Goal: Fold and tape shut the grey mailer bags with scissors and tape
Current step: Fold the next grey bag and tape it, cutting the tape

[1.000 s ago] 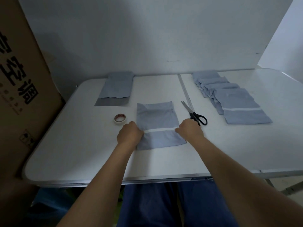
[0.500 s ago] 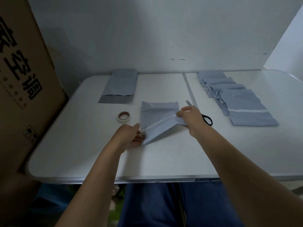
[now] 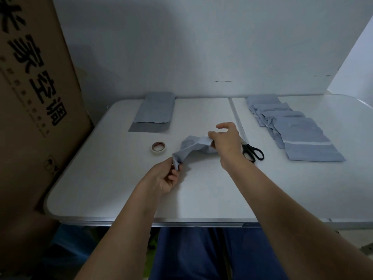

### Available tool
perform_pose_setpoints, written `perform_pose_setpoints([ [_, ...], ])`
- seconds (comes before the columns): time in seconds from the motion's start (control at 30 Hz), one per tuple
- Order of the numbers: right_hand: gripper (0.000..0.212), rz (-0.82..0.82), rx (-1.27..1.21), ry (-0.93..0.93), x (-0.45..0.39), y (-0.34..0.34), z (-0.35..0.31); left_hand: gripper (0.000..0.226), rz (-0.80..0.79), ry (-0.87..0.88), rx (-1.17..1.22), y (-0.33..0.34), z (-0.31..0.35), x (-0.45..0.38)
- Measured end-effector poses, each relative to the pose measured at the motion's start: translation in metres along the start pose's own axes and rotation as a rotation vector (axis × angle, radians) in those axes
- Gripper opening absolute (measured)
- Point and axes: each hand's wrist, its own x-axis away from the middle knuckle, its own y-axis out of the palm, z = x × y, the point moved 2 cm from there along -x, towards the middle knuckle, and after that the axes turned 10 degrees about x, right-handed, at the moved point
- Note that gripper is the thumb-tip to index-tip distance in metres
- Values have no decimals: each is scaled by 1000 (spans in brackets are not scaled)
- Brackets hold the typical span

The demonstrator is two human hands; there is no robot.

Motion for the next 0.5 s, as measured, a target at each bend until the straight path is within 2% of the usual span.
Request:
perform_pose_setpoints([
  [0.17,23,84,-20,-51,0,-5,-7,17,-48,-18,28,1,6,7],
  [0.37,23,21,-114,-41,-4,-18,-29,29,-195,-7,143,21,17,16],
  [0.5,28,9,-248,0,-3,-46,-28,16,-240,24,68,38,15,24],
])
